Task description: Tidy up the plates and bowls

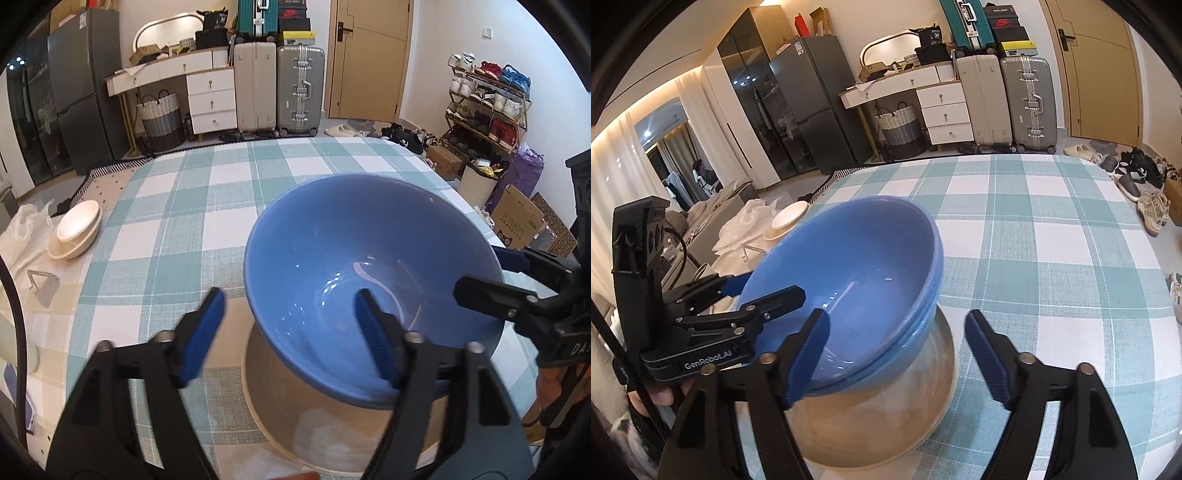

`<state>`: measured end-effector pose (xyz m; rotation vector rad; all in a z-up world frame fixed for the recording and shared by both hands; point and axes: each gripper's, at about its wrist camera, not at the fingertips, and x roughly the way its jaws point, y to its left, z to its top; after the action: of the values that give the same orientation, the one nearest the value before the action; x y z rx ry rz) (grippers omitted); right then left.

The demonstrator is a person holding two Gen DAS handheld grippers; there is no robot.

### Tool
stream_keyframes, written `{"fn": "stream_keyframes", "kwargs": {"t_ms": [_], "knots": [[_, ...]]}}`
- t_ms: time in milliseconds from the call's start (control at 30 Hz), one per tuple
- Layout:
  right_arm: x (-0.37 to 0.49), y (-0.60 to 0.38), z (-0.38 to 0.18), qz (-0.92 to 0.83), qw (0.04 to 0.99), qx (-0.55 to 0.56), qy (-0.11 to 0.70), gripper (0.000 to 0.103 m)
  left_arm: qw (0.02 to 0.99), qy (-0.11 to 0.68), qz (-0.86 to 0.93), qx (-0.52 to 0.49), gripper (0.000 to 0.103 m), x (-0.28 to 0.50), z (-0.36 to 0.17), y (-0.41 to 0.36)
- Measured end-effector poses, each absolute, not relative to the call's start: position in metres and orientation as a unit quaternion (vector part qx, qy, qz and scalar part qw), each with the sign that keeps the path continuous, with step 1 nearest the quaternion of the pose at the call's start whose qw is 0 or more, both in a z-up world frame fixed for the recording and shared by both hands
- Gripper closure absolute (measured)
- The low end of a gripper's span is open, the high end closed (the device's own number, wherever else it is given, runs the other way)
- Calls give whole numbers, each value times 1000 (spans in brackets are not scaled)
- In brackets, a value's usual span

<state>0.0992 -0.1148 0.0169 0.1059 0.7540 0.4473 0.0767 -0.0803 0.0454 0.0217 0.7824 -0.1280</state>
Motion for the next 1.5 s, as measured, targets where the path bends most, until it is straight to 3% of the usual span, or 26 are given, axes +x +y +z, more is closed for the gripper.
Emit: {"fn": "stream_keyframes", "kwargs": {"t_ms": [133,167,200,800,1500], "knots": [[97,-130,17,218,909,55,350,4,932,353,-82,18,21,66,51,-75],[95,-133,18,221,911,53,344,1,934,346,-84,19,15,63,52,-72],[93,-136,19,225,914,46,336,1,938,336,-87,19,1,59,53,-69],[40,-177,8,256,945,-30,203,1,963,245,-113,-6,2,-3,37,13],[17,-176,-13,284,940,-36,187,1,970,215,-107,-26,2,-26,10,34]]}}
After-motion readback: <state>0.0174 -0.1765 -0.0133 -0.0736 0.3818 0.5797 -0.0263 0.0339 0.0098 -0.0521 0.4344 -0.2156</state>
